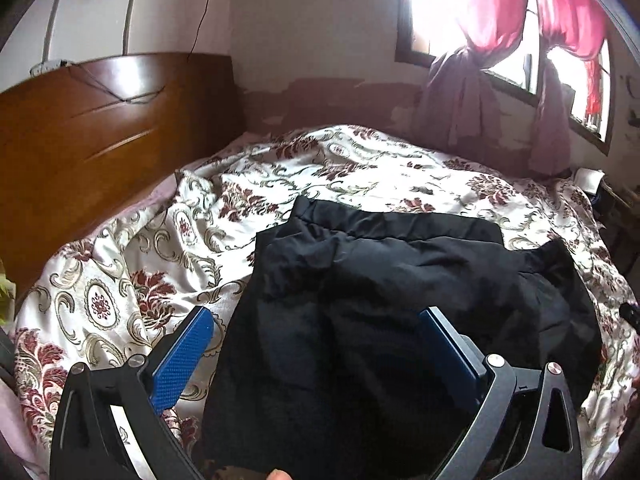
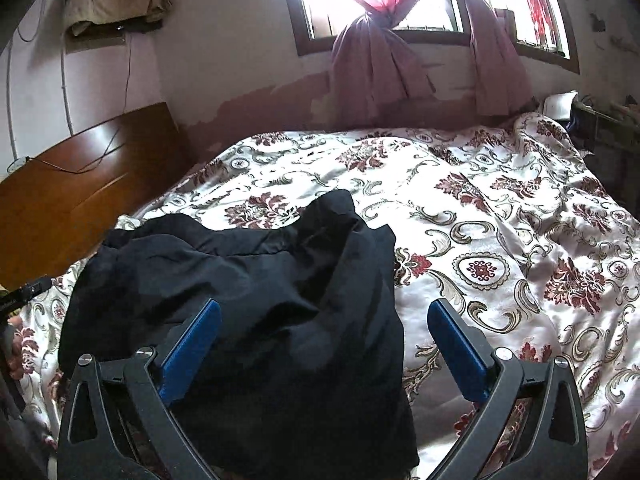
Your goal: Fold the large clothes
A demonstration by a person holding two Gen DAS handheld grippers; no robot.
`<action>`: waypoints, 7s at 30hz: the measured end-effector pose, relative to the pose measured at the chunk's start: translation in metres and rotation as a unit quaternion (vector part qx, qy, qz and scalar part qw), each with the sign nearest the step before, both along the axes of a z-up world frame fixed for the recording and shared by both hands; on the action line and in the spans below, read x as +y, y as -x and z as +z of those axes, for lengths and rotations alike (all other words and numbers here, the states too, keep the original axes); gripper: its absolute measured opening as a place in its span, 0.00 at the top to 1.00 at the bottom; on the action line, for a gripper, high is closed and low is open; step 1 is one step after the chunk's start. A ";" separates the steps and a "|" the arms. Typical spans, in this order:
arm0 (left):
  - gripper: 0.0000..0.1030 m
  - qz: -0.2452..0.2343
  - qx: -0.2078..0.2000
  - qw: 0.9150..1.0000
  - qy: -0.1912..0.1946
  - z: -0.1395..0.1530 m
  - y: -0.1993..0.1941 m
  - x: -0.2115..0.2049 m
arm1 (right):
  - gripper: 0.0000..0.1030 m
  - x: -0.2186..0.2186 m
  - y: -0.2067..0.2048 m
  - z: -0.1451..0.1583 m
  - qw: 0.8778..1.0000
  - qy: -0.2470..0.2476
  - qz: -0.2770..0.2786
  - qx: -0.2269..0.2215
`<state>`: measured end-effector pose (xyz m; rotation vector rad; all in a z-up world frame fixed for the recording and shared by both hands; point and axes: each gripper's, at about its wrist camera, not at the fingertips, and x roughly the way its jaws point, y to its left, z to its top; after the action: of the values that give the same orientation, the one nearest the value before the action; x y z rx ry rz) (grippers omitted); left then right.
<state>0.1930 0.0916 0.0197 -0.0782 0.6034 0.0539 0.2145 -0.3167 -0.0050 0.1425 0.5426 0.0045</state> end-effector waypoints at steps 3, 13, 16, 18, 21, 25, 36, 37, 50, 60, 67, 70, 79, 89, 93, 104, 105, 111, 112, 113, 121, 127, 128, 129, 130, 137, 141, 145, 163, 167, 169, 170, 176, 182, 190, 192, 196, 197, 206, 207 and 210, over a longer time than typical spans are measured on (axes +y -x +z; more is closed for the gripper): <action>0.00 -0.002 -0.015 1.000 -0.012 0.004 0.016 -0.009 | 0.01 0.002 0.011 0.004 1.000 0.001 0.000 -0.011; 0.00 -0.018 -0.059 0.998 -0.002 0.025 0.065 -0.028 | 0.01 0.020 0.063 0.032 0.996 0.029 0.000 -0.084; 0.00 -0.022 -0.073 0.997 -0.006 0.029 0.079 -0.034 | 0.01 0.029 0.077 0.039 0.994 0.036 0.008 -0.100; 0.00 -0.023 -0.080 0.996 -0.004 0.032 0.089 -0.037 | 0.01 0.033 0.086 0.043 0.993 0.034 0.013 -0.110; 0.00 -0.024 -0.090 0.996 0.002 0.033 0.101 -0.039 | 0.01 0.039 0.099 0.048 0.992 0.032 0.023 -0.124; 0.00 -0.024 -0.102 0.994 0.005 0.036 0.114 -0.041 | 0.01 0.049 0.113 0.052 0.989 0.038 0.028 -0.140; 0.00 -0.025 -0.120 0.992 0.001 0.043 0.152 -0.043 | 0.01 0.073 0.146 0.055 0.985 0.058 0.033 -0.156; 0.00 -0.027 -0.120 0.992 0.002 0.042 0.156 -0.043 | 0.01 0.076 0.150 0.054 0.985 0.059 0.033 -0.157; 0.00 -0.033 -0.130 0.991 -0.011 0.025 0.208 -0.050 | 0.01 0.095 0.196 0.039 0.985 0.070 0.045 -0.150; 0.00 -0.037 -0.127 0.991 -0.016 0.008 0.235 -0.050 | 0.01 0.099 0.221 0.023 0.988 0.056 0.045 -0.134; 0.00 -0.030 -0.118 0.993 -0.014 -0.006 0.244 -0.047 | 0.01 0.101 0.230 0.008 0.989 0.055 0.052 -0.125; 0.00 -0.029 -0.112 0.993 -0.009 -0.012 0.247 -0.049 | 0.01 0.103 0.230 -0.001 0.991 0.053 0.054 -0.114; 0.00 -0.029 -0.093 0.995 -0.016 -0.023 0.245 -0.053 | 0.01 0.106 0.228 -0.016 0.992 0.052 0.061 -0.094; 0.00 -0.031 -0.094 0.995 -0.022 -0.025 0.245 -0.054 | 0.01 0.102 0.225 -0.021 0.994 0.043 0.059 -0.084; 0.00 -0.031 -0.093 0.995 -0.022 -0.025 0.245 -0.054 | 0.01 0.101 0.224 -0.022 0.994 0.041 0.058 -0.080; 0.00 -0.031 -0.093 0.995 -0.023 -0.025 0.245 -0.054 | 0.01 0.101 0.224 -0.022 0.994 0.041 0.058 -0.080; 0.00 -0.031 -0.093 0.995 -0.023 -0.025 0.245 -0.054 | 0.01 0.101 0.224 -0.022 0.994 0.041 0.058 -0.080; 0.00 -0.030 -0.093 0.995 -0.022 -0.024 0.246 -0.055 | 0.01 0.101 0.224 -0.022 0.994 0.041 0.057 -0.080; 0.00 -0.030 -0.093 0.995 -0.022 -0.024 0.246 -0.055 | 0.01 0.101 0.224 -0.022 0.994 0.041 0.057 -0.080; 0.00 -0.030 -0.092 0.995 -0.022 -0.025 0.246 -0.055 | 0.01 0.101 0.224 -0.022 0.994 0.040 0.057 -0.080; 0.00 -0.031 -0.093 0.995 -0.023 -0.025 0.246 -0.055 | 0.01 0.102 0.223 -0.022 0.994 0.040 0.056 -0.080; 0.00 -0.031 -0.093 0.995 -0.023 -0.025 0.247 -0.056 | 0.01 0.102 0.223 -0.022 0.994 0.039 0.056 -0.080; 0.00 -0.031 -0.093 0.995 -0.022 -0.025 0.247 -0.056 | 0.01 0.102 0.224 -0.022 0.994 0.039 0.057 -0.080; 0.00 -0.031 -0.093 0.995 -0.023 -0.025 0.247 -0.056 | 0.01 0.101 0.224 -0.022 0.994 0.039 0.057 -0.081; 0.00 -0.031 -0.093 0.995 -0.023 -0.025 0.247 -0.056 | 0.01 0.101 0.224 -0.022 0.994 0.039 0.057 -0.081; 0.00 -0.031 -0.093 0.995 -0.023 -0.025 0.247 -0.056 | 0.01 0.102 0.224 -0.022 0.994 0.039 0.057 -0.080; 0.00 -0.030 -0.093 0.995 -0.023 -0.025 0.247 -0.056 | 0.01 0.102 0.224 -0.022 0.994 0.039 0.056 -0.080; 0.00 -0.030 -0.093 0.995 -0.023 -0.025 0.247 -0.056 | 0.01 0.102 0.224 -0.022 0.994 0.039 0.056 -0.081; 0.00 -0.030 -0.093 0.995 -0.022 -0.025 0.247 -0.056 | 0.01 0.103 0.223 -0.023 0.994 0.039 0.055 -0.080; 0.00 -0.031 -0.093 0.995 -0.022 -0.025 0.247 -0.055 | 0.01 0.103 0.224 -0.023 0.994 0.038 0.055 -0.081; 0.00 -0.030 -0.093 0.995 -0.022 -0.025 0.247 -0.055 | 0.01 0.103 0.223 -0.023 0.994 0.038 0.055 -0.081; 0.00 -0.030 -0.094 0.995 -0.022 -0.025 0.247 -0.056 | 0.01 0.103 0.224 -0.023 0.994 0.038 0.055 -0.081; 0.00 -0.031 -0.093 0.995 -0.022 -0.025 0.247 -0.055 | 0.01 0.103 0.224 -0.023 0.994 0.038 0.055 -0.081; 0.00 -0.030 -0.093 0.995 -0.022 -0.025 0.247 -0.056 | 0.01 0.104 0.224 -0.023 0.995 0.038 0.054 -0.081; 0.00 -0.031 -0.093 0.995 -0.022 -0.025 0.247 -0.056 | 0.01 0.104 0.224 -0.023 0.994 0.038 0.054 -0.081; 0.00 -0.032 -0.092 0.995 -0.021 -0.026 0.248 -0.056 | 0.01 0.105 0.224 -0.023 0.995 0.038 0.054 -0.081; 0.00 -0.031 -0.079 0.996 -0.022 -0.029 0.246 -0.057 | 0.01 0.106 0.224 -0.023 0.995 0.037 0.053 -0.081; 0.00 -0.021 -0.073 0.997 -0.030 -0.030 0.245 -0.059 | 0.01 0.106 0.224 -0.023 0.995 0.038 0.053 -0.081; 0.00 -0.018 -0.059 0.998 -0.035 -0.034 0.242 -0.059 | 0.01 0.108 0.225 -0.023 0.995 0.036 0.053 -0.079; 0.00 -0.018 -0.059 0.998 -0.034 -0.034 0.241 -0.058 | 0.01 0.108 0.225 -0.023 0.995 0.037 0.053 -0.080; 0.00 -0.018 -0.059 0.997 -0.036 -0.034 0.241 -0.058 | 0.01 0.108 0.225 -0.023 0.995 0.036 0.053 -0.079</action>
<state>-0.0483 0.0336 -0.0143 -0.0012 0.4847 0.0362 -0.0101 -0.2085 -0.0284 0.0415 0.3908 0.0988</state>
